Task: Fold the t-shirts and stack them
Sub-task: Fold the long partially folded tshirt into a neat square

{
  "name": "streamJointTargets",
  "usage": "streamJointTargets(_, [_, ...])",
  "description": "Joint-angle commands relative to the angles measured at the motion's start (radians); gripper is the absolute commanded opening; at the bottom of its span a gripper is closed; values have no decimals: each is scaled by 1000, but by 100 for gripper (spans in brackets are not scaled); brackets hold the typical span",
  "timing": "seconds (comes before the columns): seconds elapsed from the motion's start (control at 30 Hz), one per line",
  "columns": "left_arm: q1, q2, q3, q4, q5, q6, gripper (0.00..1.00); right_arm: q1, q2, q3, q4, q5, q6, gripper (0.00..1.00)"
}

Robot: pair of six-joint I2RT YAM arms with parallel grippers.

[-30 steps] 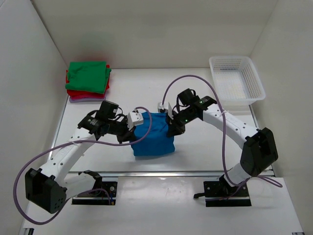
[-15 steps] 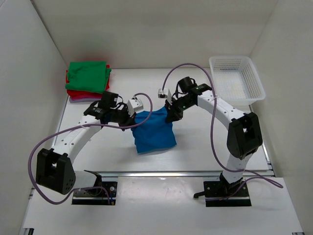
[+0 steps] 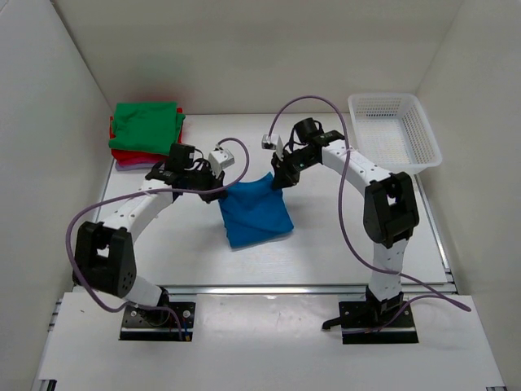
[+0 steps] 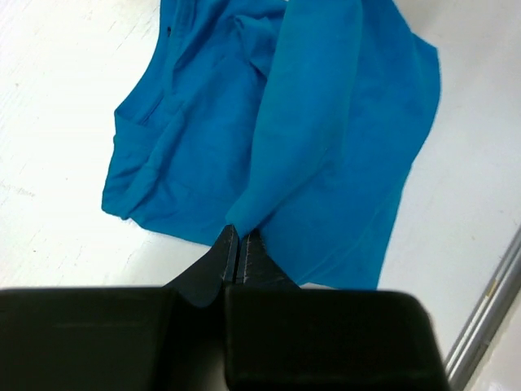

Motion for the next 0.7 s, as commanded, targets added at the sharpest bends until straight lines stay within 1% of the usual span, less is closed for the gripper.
streamJointTargets(0.0, [18,34,42,59,5,-45,0,-18,41,62,88,-20,32,0])
streamJointTargets(0.1, [13,58,39,102,-50,-53,0,-18,73,84,122,-26,43,0])
streamJointTargets(0.27, [35,105,19,162,-47,-117,0,-26,140,148,139,-35,55,1])
streamJointTargets(0.37, [38,126,21,174,-66,-120,0,-24,180,178,165,-36,61,0])
streamJointTargets(0.4, [36,135,24,176,-79,-117,0,-15,194,196,161,-39,54,0])
streamJointTargets(0.53, [42,163,36,162,-148,-135,0,-12,230,205,251,-25,81,0])
streamJointTargets(0.67, [43,174,31,150,-263,-177,0,-1,251,185,332,41,121,0])
